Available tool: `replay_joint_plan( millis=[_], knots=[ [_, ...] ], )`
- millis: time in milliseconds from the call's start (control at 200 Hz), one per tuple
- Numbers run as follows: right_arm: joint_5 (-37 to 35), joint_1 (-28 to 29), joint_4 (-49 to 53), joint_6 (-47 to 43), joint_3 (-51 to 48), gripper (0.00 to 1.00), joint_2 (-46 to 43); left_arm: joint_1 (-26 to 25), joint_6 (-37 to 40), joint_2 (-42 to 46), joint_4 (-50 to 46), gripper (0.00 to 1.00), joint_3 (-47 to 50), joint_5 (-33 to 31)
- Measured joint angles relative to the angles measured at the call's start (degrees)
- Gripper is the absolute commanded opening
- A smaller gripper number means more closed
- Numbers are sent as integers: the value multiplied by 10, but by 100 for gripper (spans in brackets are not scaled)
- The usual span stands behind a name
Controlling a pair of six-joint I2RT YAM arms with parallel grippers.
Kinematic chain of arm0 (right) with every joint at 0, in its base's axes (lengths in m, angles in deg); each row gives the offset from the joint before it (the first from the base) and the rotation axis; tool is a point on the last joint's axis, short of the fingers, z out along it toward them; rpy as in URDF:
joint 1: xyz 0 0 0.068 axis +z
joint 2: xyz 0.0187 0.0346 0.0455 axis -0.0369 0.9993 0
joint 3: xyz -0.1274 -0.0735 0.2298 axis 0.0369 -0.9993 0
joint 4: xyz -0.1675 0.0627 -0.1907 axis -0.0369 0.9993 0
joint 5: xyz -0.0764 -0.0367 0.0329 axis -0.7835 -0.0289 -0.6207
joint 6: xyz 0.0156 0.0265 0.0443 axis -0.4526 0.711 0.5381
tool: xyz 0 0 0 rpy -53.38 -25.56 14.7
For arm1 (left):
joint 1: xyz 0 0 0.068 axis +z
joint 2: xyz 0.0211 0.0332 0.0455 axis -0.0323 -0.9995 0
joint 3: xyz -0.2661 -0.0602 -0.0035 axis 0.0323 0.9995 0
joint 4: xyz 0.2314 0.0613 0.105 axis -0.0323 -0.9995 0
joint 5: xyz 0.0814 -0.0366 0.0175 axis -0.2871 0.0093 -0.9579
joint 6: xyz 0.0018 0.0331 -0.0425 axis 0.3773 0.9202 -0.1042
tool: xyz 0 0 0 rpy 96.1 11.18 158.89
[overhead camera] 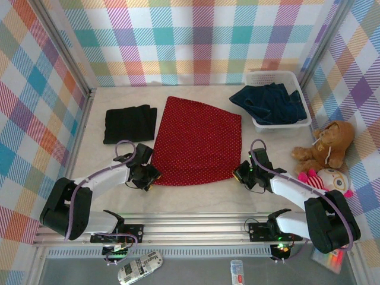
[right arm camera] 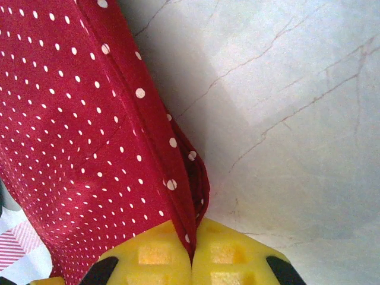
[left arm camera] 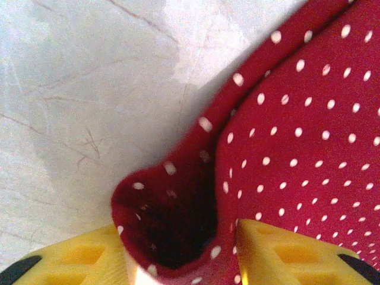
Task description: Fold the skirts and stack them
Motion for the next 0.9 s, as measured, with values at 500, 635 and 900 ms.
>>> replay_joint_plan(
  millis=[500, 635, 900],
  knots=[
    [0, 0, 1, 0, -5, 0, -9, 10, -53, 41, 18, 0, 53, 5],
    [0, 0, 7, 6, -11, 0, -39, 10, -47, 54, -2, 0, 44, -7],
    [-57, 3, 38, 50, 19, 0, -125, 16, 23, 121, -76, 0, -127, -97]
  ],
)
